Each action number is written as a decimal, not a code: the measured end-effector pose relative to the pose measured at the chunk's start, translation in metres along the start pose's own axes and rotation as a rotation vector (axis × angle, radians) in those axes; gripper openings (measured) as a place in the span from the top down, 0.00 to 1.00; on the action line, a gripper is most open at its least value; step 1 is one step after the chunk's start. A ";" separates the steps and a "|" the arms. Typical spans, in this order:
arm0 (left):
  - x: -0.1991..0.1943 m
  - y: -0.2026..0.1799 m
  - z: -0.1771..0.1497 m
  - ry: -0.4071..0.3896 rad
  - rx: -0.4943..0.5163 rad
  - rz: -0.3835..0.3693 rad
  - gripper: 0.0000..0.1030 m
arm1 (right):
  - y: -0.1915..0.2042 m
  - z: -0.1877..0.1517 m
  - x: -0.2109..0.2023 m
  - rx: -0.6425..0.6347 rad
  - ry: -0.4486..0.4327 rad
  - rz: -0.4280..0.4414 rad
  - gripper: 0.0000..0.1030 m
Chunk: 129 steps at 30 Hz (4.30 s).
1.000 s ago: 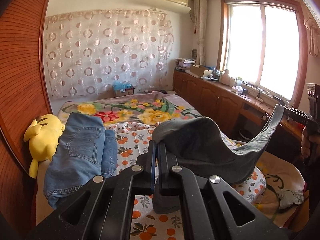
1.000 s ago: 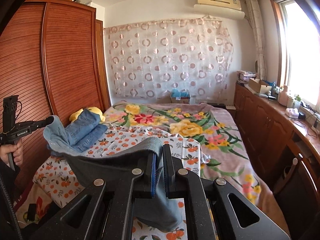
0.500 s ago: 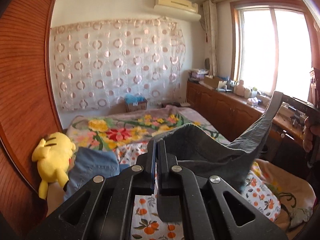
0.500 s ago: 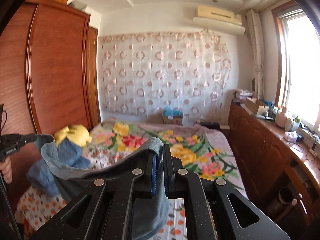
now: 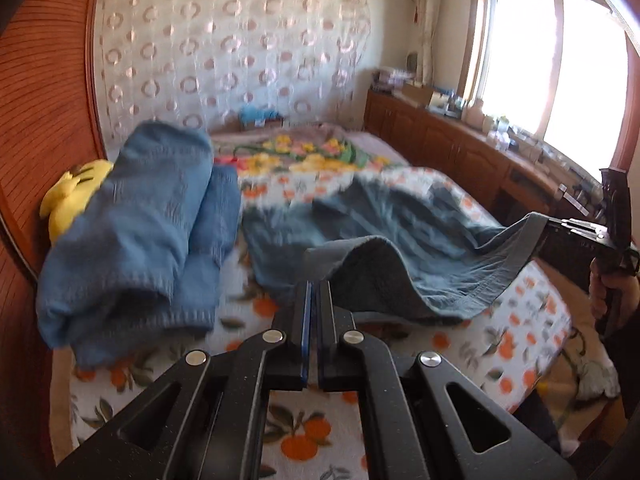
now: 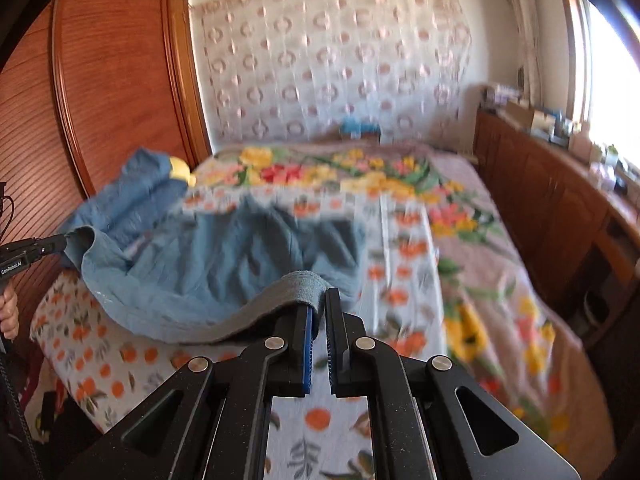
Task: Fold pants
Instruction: 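Lower the held denim hem onto the bed with both grippers, stretching it flat, then open both grippers and release the flattened denim hem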
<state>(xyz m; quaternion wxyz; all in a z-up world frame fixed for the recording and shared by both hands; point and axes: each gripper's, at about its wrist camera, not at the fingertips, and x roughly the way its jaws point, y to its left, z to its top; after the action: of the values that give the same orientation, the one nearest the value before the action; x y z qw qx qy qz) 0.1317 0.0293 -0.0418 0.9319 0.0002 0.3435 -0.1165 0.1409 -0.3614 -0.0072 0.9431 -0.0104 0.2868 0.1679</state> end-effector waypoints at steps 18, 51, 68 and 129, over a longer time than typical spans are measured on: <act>0.015 -0.026 -0.013 0.067 0.087 -0.039 0.54 | 0.007 -0.019 0.056 0.046 0.094 -0.018 0.94; 0.059 -0.063 0.011 0.178 0.308 -0.001 0.95 | 0.004 -0.036 0.064 0.063 0.054 -0.035 0.94; -0.009 0.014 -0.024 -0.016 -0.076 0.046 0.96 | 0.004 -0.034 0.050 0.073 0.074 0.003 0.94; -0.073 0.002 -0.094 0.040 -0.098 -0.017 0.80 | 0.027 -0.091 -0.071 0.017 0.159 0.036 0.93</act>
<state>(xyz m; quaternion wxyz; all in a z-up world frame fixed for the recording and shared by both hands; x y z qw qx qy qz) 0.0177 0.0549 -0.0669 0.9226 -0.0459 0.3676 -0.1073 0.0281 -0.3684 -0.0423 0.9142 -0.0104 0.3624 0.1812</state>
